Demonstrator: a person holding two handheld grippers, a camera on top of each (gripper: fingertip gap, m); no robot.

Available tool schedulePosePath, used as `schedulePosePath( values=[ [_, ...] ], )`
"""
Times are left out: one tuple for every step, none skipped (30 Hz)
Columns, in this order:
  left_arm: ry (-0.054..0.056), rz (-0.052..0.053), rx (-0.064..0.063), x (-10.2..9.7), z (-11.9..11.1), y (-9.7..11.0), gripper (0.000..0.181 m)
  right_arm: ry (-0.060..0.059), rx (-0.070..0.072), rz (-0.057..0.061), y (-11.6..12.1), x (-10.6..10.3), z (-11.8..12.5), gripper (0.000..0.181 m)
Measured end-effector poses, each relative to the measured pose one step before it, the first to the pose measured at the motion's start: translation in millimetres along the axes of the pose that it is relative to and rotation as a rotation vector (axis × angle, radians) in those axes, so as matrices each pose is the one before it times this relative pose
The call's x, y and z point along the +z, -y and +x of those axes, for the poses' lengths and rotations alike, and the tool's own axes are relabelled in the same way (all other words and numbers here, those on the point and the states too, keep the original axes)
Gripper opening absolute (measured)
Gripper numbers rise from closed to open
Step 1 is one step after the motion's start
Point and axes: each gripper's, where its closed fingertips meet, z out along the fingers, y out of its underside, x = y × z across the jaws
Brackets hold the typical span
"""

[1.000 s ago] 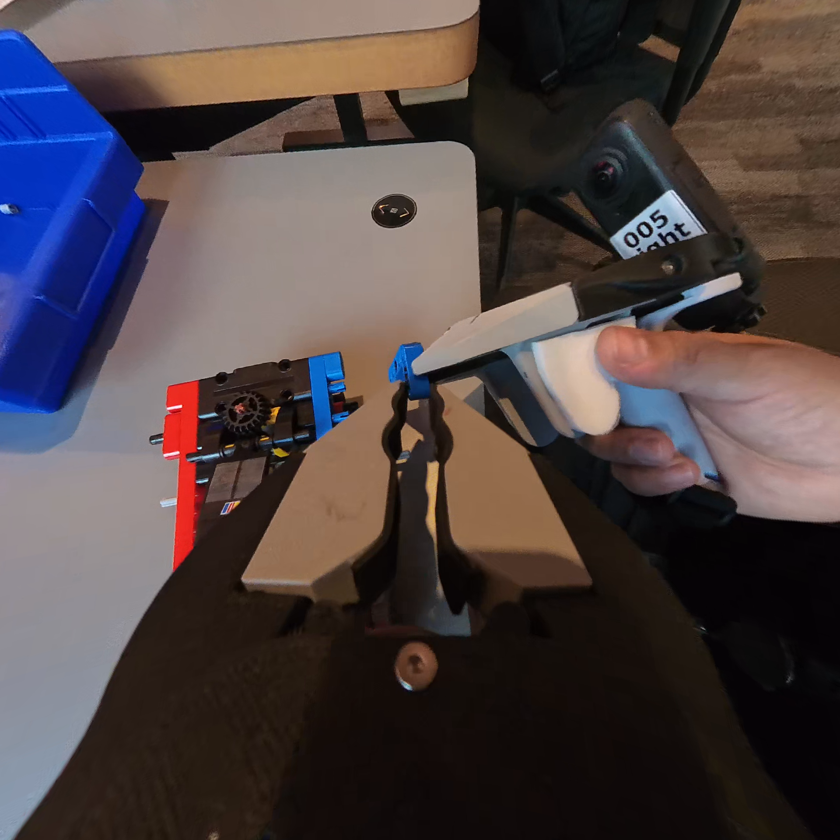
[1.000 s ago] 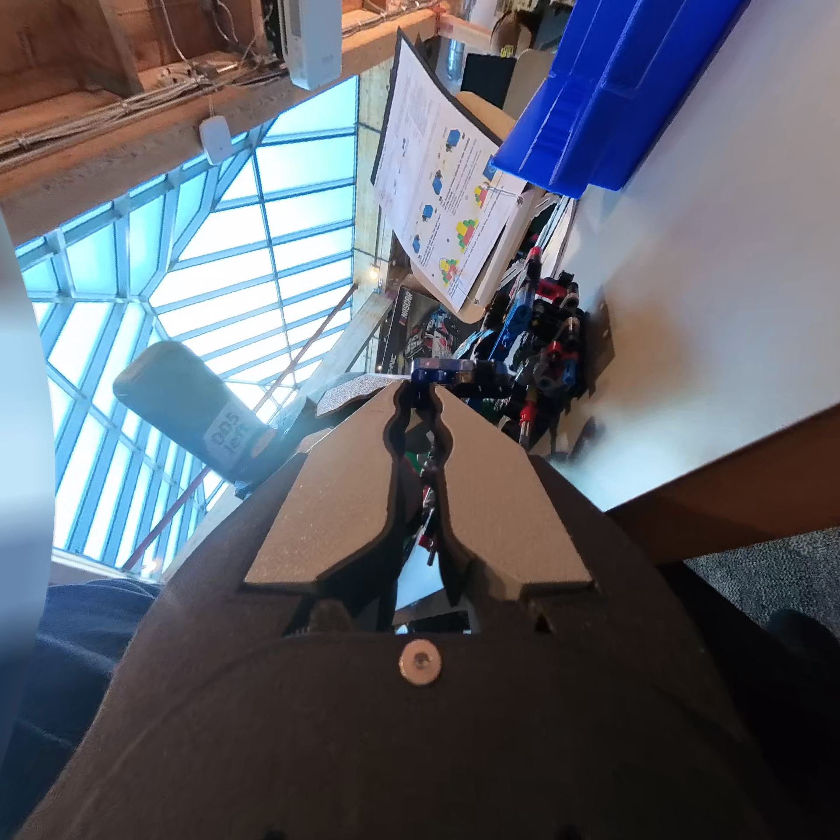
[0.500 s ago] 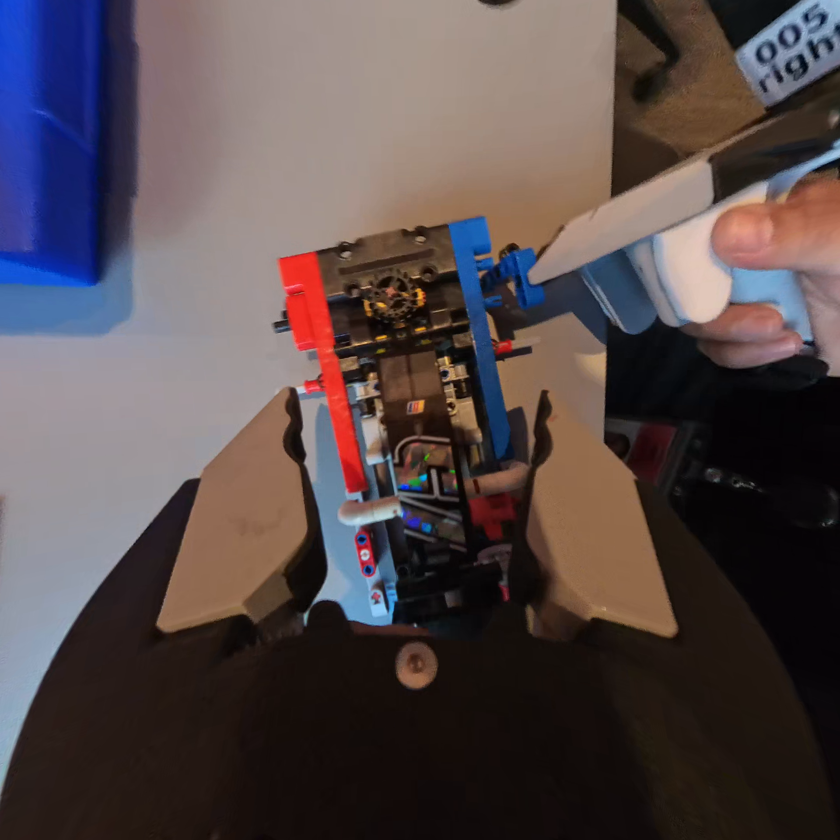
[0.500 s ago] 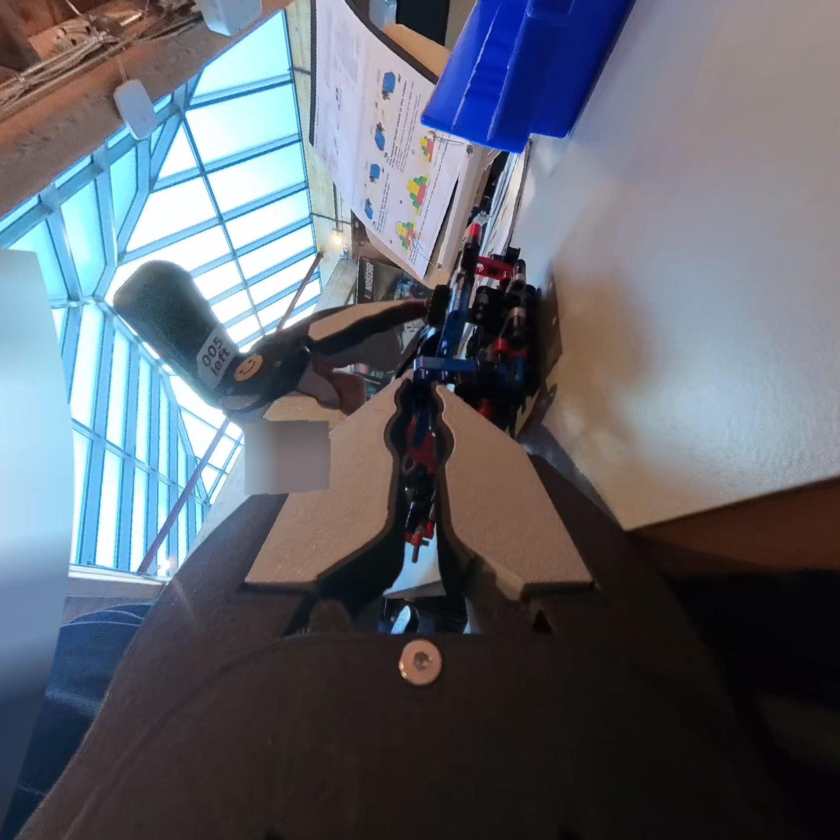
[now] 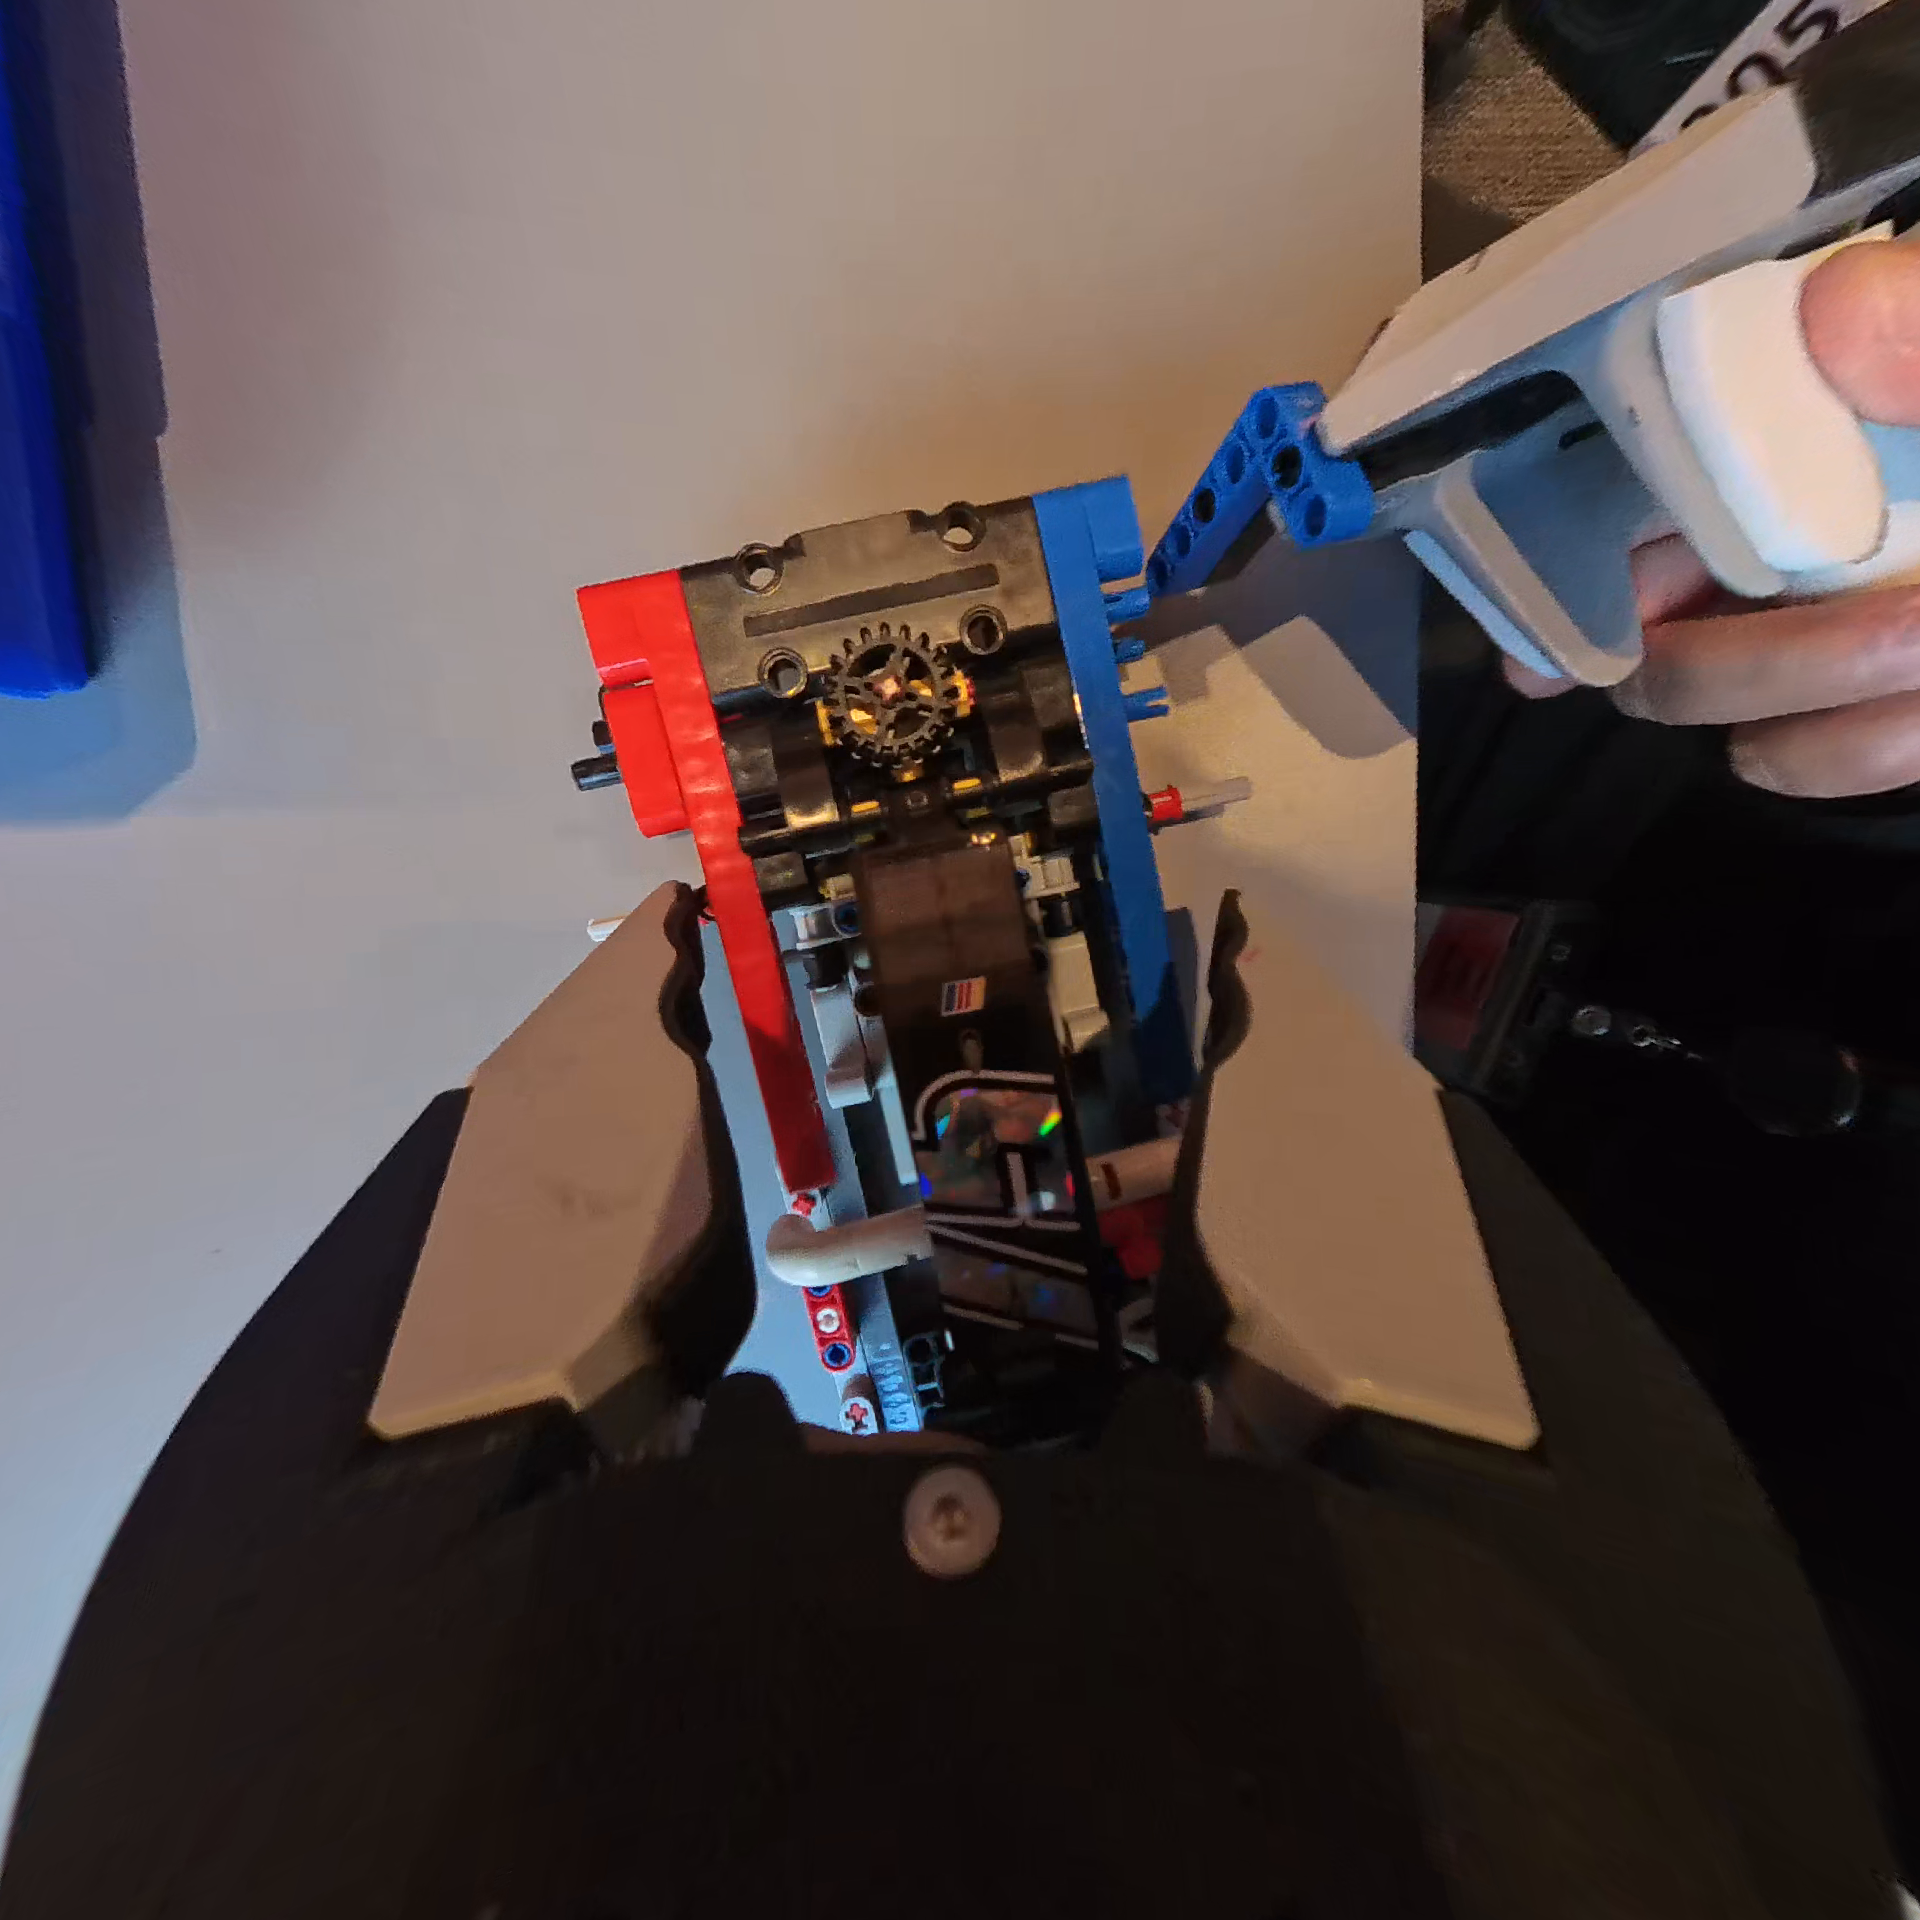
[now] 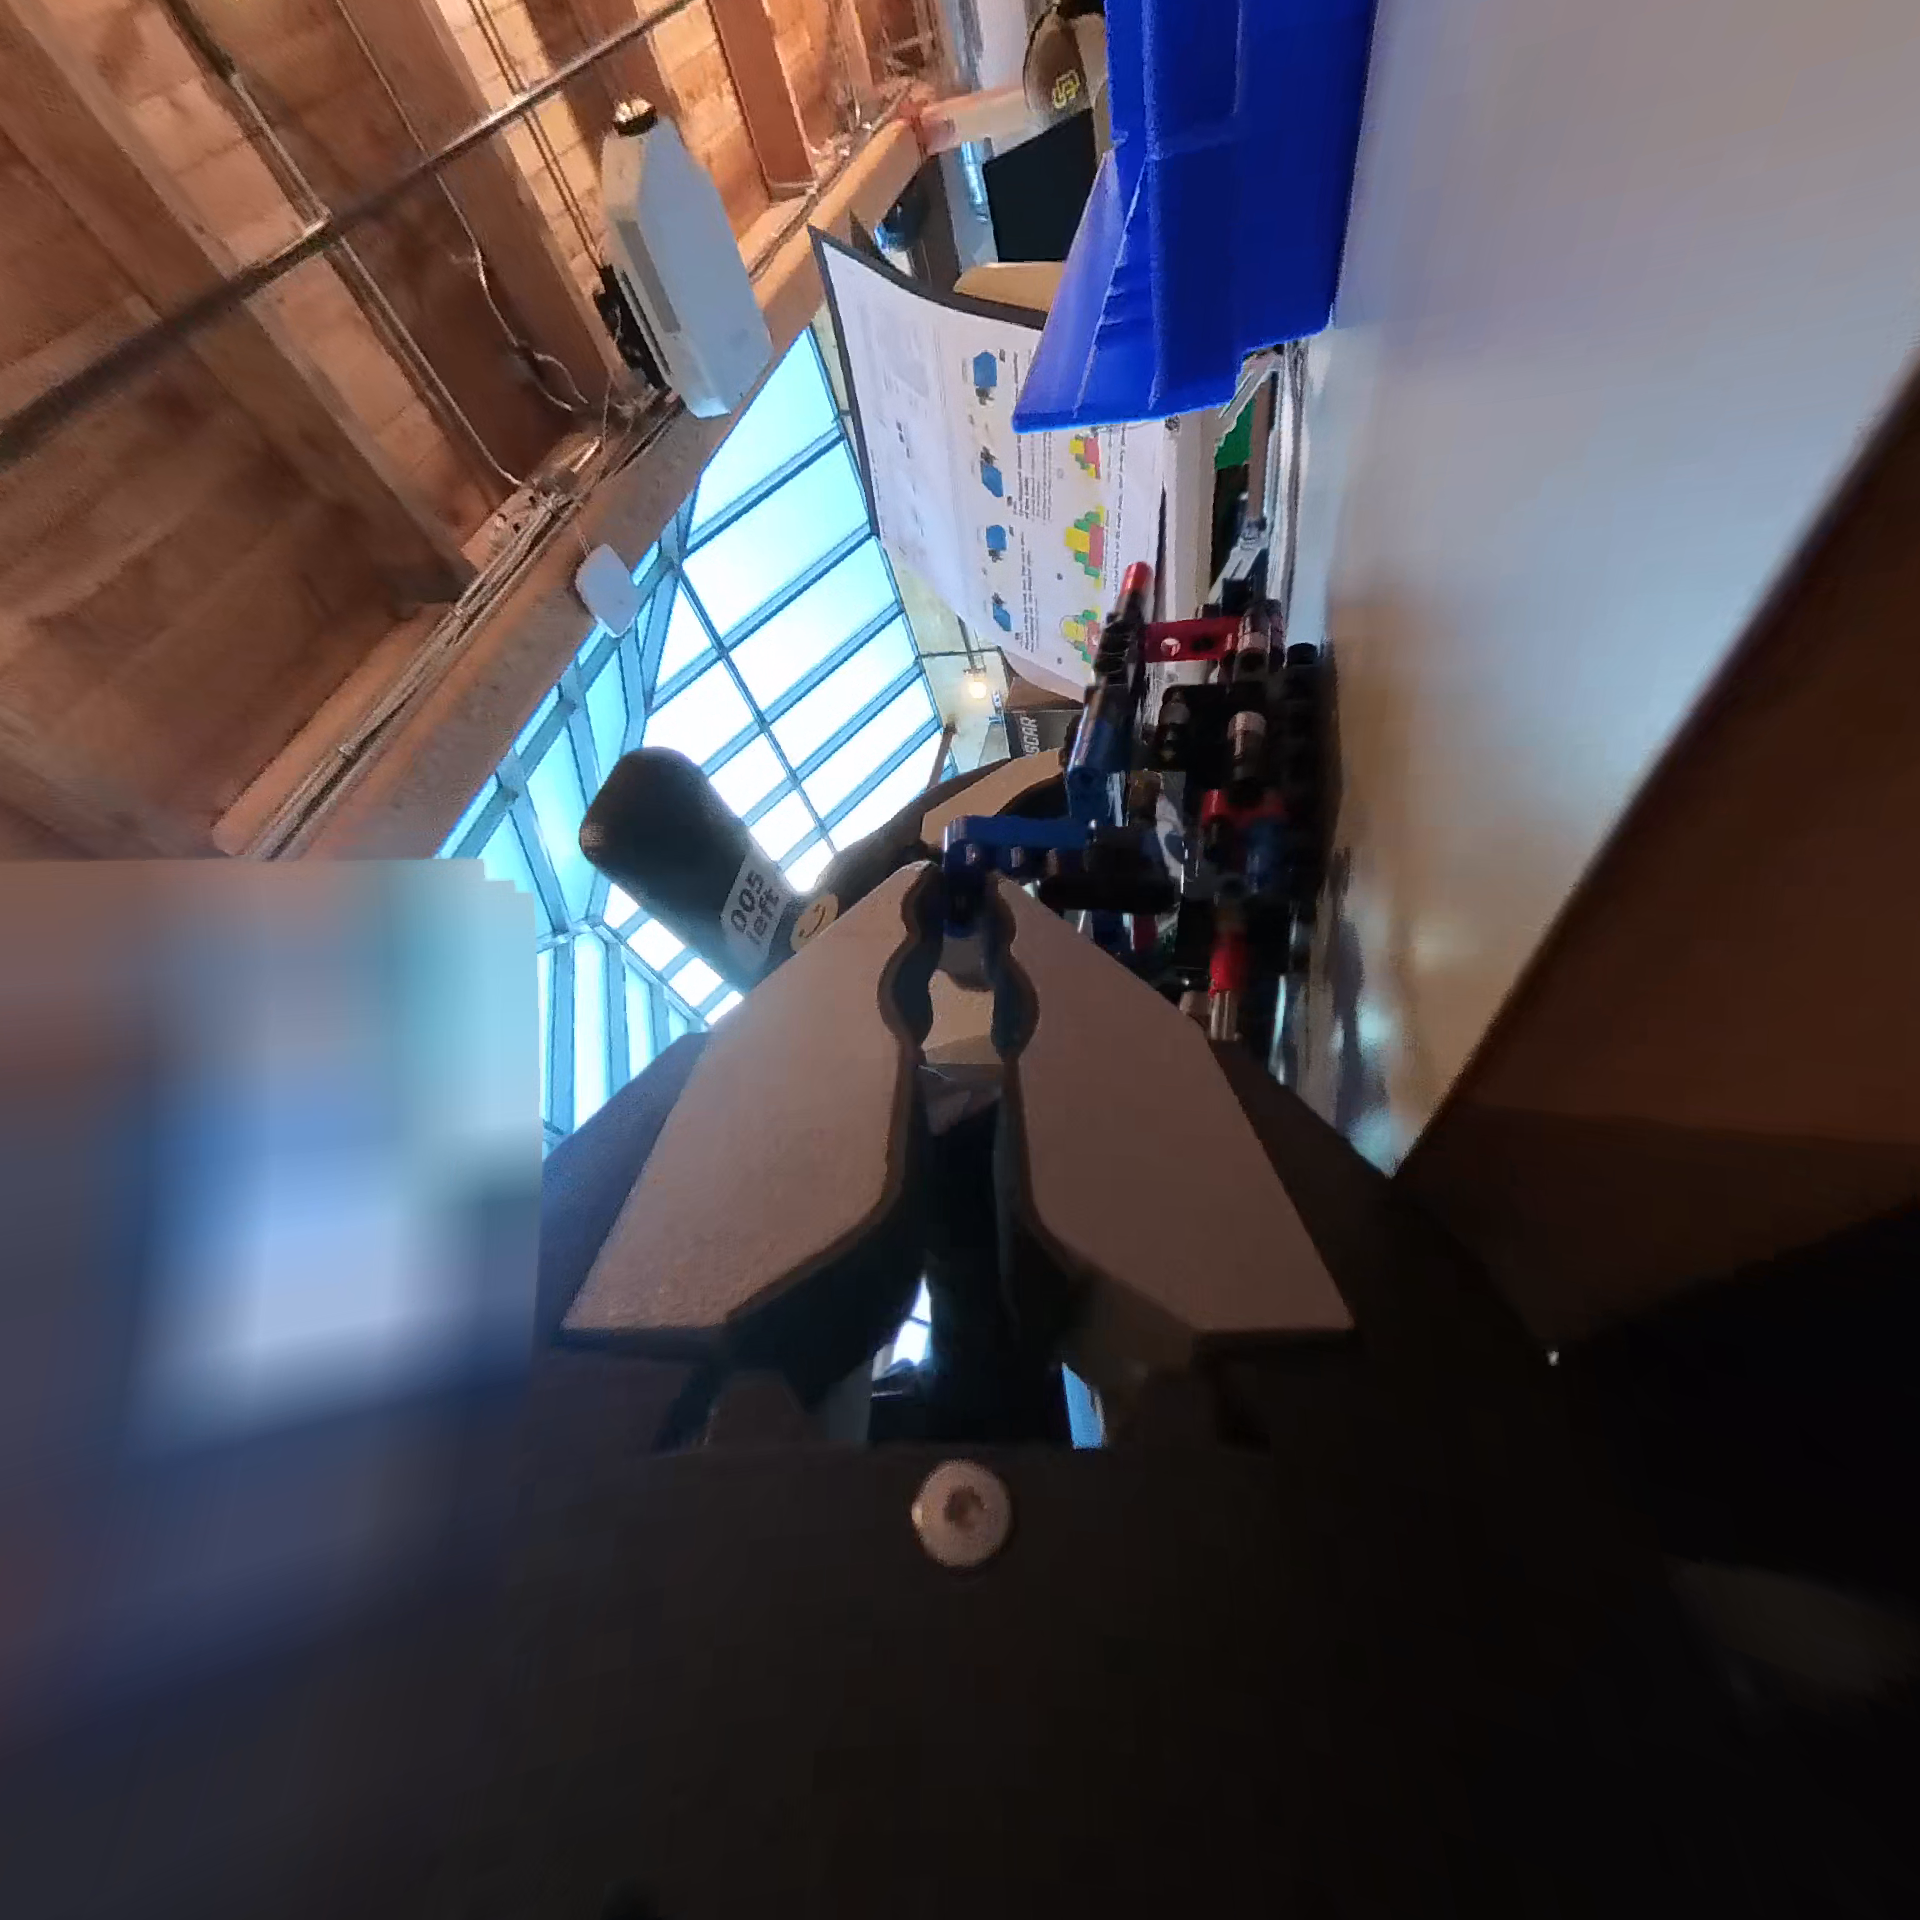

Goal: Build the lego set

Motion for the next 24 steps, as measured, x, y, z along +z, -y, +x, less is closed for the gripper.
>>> schedulePosePath(
  values=[
    [-0.006,0.0027,-0.0036,-0.39,-0.18,0.32,0.096,0.0048,0.0135,0.0017,0.11,-0.43,-0.19,0.004],
    [-0.0017,0.0026,-0.0011,0.05,0.05,0.15,0.096,0.0036,0.0132,-0.0022,-0.84,-0.09,0.06,0.004],
    [0.0006,0.0028,0.0008,0.05,-0.02,0.08,0.096,0.0021,0.0172,-0.0017,-1.4,-0.08,0.41,0.004],
    [0.0,0.0042,-0.0017,0.02,-0.06,0.32,0.096,0.0038,0.0201,0.0004,-1.75,0.03,0.65,0.004],
    [-0.0008,0.005,-0.0019,-0.01,0.01,0.26,0.096,0.0034,0.0177,-0.0036,-2.54,0.25,0.92,0.003],
    [-0.0011,0.0043,-0.0004,-0.03,0.02,0.0,0.096,-0.0021,0.0065,-0.0054,-2.68,0.33,1.49,0.003],
    [-0.0019,0.0041,-0.001,-0.08,0.01,0.16,0.096,-0.011,-0.0088,-0.0056,-2.38,0.45,1.74,0.003],
    [-0.0016,0.0034,-0.0014,-0.08,0.02,0.15,0.096,-0.0184,-0.0223,-0.0041,-1.85,0.61,2.16,0.007],
    [-0.0005,0.0014,0.0017,-0.01,0.1,-0.03,0.096,-0.0274,-0.0314,-0.0018,-0.89,0.66,2.5,0.007],
    [0.0003,-0.0009,0.0047,0.15,0.18,-0.04,0.096,-0.0359,-0.0401,0.0001,-0.13,0.65,2.95,0.004],
    [0.0006,-0.0022,0.0061,0.2,0.2,0.01,0.096,-0.0353,-0.0454,-0.0063,-0.75,1.04,2.31,0.002],
    [-0.0003,-0.0023,0.006,0.19,0.33,0.0,0.096,-0.0265,-0.0378,-0.014,-1.79,1.66,1.11,0.003],
    [-0.0024,-0.0004,0.0066,0.32,0.67,0.25,0.096,-0.0198,-0.0198,-0.0092,-1.27,1.76,0.83,0.003],
    [-0.003,0.0009,0.0061,0.28,0.78,0.4,0.096,-0.0138,-0.0038,-0.0003,-0.29,1.36,1.0,0.004],
    [-0.0011,-0.001,0.007,0.37,0.8,0.28,0.096,-0.0076,0.0067,0.0048,0.43,1.18,1.12,0.004],
    [0.0008,-0.0004,0.0076,0.49,0.77,0.26,0.096,-0.0118,-0.0022,0.0074,0.88,0.78,1.85,0.004],
    [0.0034,0.0012,0.0053,0.73,0.58,0.53,0.097,-0.0141,-0.0161,0.0062,0.81,0.52,1.6,0.003],
    [0.0079,-0.0012,0.0049,0.69,-0.16,0.06,0.098,-0.0121,-0.0161,0.005,0.46,0.41,0.61,0.003],
    [0.0079,0.0014,0.0065,0.74,0.09,0.17,0.098,-0.0037,-0.005,0.0119,1.3,0.17,0.0,0.003],
    [0.008,0.0014,0.0056,0.71,-0.26,0.17,0.098,-0.0014,-0.0028,0.0132,1.08,-0.26,0.16,0.003],
    [0.0051,0.0009,0.0051,0.49,-0.05,0.02,0.098,-0.0032,-0.0075,0.0127,0.62,-0.29,0.13,0.003],
    [0.0019,-0.0003,0.004,0.17,-0.04,-0.14,0.098,-0.0068,-0.0148,0.0087,0.13,-0.34,0.05,0.004],
    [-0.002,0.0013,0.0003,-0.13,0.01,0.0,0.098,-0.01,-0.021,0.0045,-0.34,-0.23,-0.03,0.003],
    [-0.0044,0.0034,-0.0023,-0.18,-0.12,0.19,0.098,-0.011,-0.0159,0.0021,-0.47,-0.24,0.35,0.003]
  ],
)
